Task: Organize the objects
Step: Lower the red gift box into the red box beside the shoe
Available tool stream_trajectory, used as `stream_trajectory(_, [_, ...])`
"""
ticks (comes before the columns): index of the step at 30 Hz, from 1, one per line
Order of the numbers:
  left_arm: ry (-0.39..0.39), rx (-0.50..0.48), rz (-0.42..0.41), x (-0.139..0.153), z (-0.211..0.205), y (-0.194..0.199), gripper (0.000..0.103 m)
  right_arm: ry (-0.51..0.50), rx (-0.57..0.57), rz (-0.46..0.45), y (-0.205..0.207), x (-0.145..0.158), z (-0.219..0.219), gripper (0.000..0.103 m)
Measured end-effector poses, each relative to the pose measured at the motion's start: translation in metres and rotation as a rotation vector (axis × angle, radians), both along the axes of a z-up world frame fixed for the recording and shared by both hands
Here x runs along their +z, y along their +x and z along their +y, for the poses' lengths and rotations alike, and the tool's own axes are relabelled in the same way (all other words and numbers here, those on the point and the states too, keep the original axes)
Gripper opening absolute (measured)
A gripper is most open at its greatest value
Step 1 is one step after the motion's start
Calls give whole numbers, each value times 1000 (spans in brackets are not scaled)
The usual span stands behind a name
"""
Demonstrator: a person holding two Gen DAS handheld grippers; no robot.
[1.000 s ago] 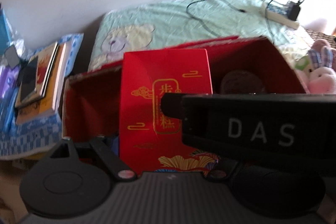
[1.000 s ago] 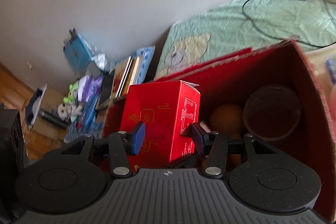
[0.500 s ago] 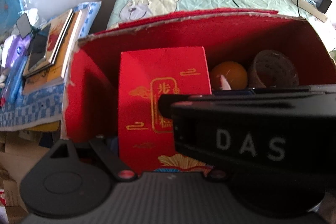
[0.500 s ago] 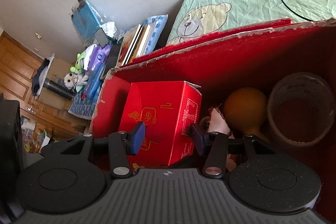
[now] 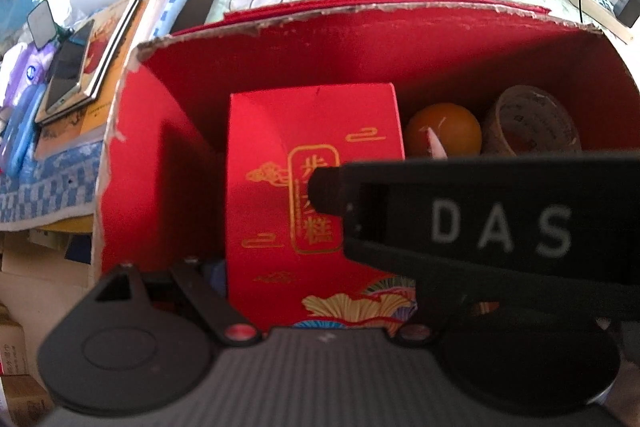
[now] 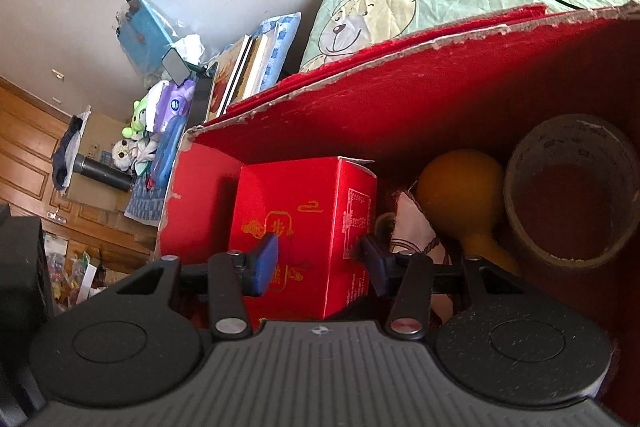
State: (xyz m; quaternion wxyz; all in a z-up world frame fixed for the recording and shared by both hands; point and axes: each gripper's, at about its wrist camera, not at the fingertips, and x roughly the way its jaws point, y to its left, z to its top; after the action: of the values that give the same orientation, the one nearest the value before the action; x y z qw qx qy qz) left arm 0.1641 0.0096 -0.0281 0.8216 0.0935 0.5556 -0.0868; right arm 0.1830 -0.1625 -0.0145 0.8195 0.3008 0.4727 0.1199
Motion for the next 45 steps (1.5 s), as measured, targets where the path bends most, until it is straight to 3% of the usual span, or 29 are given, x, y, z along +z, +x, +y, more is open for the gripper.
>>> stream_trajectory(24, [4,-9,35,-4,-5,4,91,2,-71,-9,-2,-2,-6,45])
stream_trajectory(45, [-28,1,50,10,-5,6,87,33,-81,-35,-5,-1,-9,39])
